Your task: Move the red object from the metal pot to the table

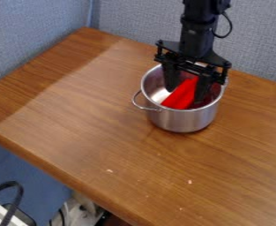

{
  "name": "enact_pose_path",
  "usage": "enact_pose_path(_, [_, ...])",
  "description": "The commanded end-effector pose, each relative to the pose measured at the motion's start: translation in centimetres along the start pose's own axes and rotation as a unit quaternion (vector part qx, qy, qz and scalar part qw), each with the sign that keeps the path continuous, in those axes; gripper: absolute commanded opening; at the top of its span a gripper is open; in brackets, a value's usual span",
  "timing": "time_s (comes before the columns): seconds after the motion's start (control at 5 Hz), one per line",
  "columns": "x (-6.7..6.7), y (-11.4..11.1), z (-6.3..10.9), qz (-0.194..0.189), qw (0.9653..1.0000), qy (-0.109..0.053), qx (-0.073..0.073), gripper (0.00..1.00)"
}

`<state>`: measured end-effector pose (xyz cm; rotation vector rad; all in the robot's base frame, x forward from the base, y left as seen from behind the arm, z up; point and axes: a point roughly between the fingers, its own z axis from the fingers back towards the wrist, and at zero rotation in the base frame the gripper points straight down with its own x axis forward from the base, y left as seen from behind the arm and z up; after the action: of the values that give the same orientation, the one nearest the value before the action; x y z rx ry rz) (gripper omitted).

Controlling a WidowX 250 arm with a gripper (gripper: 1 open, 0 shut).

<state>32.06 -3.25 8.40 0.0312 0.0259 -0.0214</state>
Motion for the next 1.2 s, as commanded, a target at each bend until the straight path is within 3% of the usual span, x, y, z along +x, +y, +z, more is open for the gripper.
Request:
enact_pose_path(0.0, [0.75, 0.26, 1.43, 0.004, 0.9997, -0.023, -0.001, 0.0])
enact_pose_path(0.2, [0.8, 0.33, 1.56, 0.005, 0.9997, -0.022, -0.002, 0.0])
enact_pose_path(0.4, [0.59, 0.46, 1.92, 0.004, 0.9997, -0.025, -0.002, 1.0])
enact_pose_path(0.6, [0.6, 0.54, 1.7, 0.004, 0.9997, -0.025, -0.002, 1.0])
enact_pose_path(0.8, [0.57, 0.61, 1.9, 0.005, 0.9997, -0.022, -0.004, 0.0])
enact_pose_path(1.0, [0.57, 0.66, 1.99, 0.006, 0.9998, -0.02, -0.005, 0.0])
